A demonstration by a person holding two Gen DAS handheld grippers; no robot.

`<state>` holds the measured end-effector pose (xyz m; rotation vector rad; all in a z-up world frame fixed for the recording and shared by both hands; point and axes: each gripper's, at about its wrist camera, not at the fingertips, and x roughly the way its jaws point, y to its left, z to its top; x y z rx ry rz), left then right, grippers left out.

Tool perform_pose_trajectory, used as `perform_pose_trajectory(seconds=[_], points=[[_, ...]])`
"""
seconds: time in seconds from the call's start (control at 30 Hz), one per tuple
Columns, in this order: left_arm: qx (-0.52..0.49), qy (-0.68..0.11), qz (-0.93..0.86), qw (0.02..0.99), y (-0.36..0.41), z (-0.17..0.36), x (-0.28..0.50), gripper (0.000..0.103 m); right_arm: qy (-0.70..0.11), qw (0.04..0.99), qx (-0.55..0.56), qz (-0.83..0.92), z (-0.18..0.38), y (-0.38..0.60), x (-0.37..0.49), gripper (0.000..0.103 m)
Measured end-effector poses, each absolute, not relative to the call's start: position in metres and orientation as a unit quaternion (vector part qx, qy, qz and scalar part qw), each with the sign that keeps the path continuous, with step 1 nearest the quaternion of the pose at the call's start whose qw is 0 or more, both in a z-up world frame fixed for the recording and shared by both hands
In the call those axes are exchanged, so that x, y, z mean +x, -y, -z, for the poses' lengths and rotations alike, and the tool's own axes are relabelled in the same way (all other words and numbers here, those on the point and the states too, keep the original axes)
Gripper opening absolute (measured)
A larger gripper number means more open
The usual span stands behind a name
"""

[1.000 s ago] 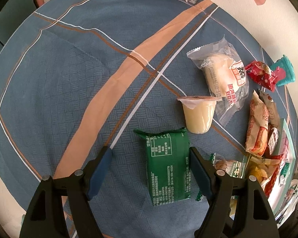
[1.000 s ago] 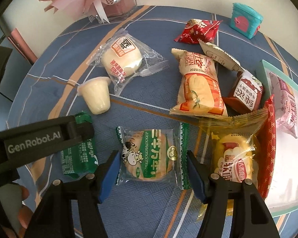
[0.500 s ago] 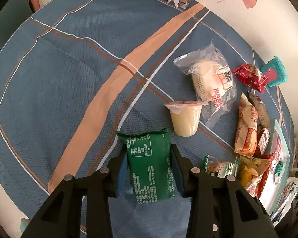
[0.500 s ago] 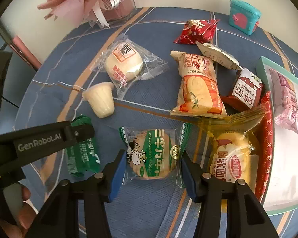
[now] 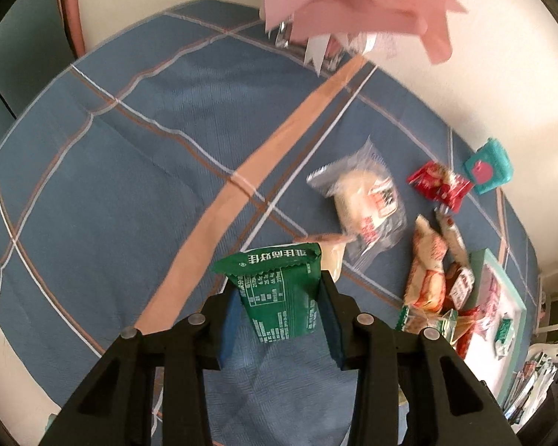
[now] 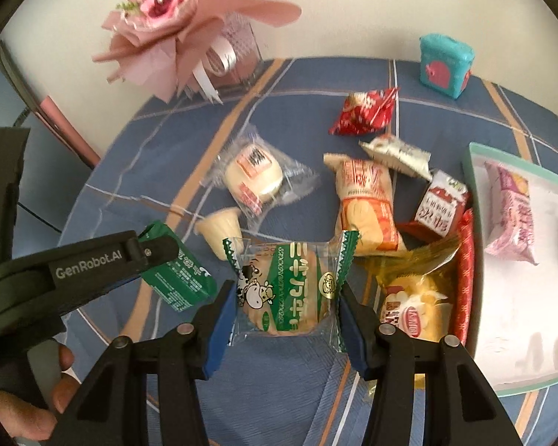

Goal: Organize snacks
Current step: 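Lift both packs and carry them over the white tray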

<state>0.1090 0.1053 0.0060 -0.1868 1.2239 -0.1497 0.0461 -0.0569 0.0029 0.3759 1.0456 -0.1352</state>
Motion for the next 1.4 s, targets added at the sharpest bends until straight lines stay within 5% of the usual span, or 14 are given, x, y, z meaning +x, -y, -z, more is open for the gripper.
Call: perform_pose_trajectory(seconds=[0.67, 1.4], points=[[-0.078, -0.517, 0.086, 0.848, -0.092, -0.048, 0.095, 0.041, -0.474, 0.849, 0.216, 0.09, -0.02, 0.081, 0.022, 0.055], [0.05, -0.51, 0.213, 0.832, 0.07, -0.046, 0.026, 0.041, -0.433, 0.81, 0.308, 0.247, -0.026, 0.227, -0.061, 0.055]])
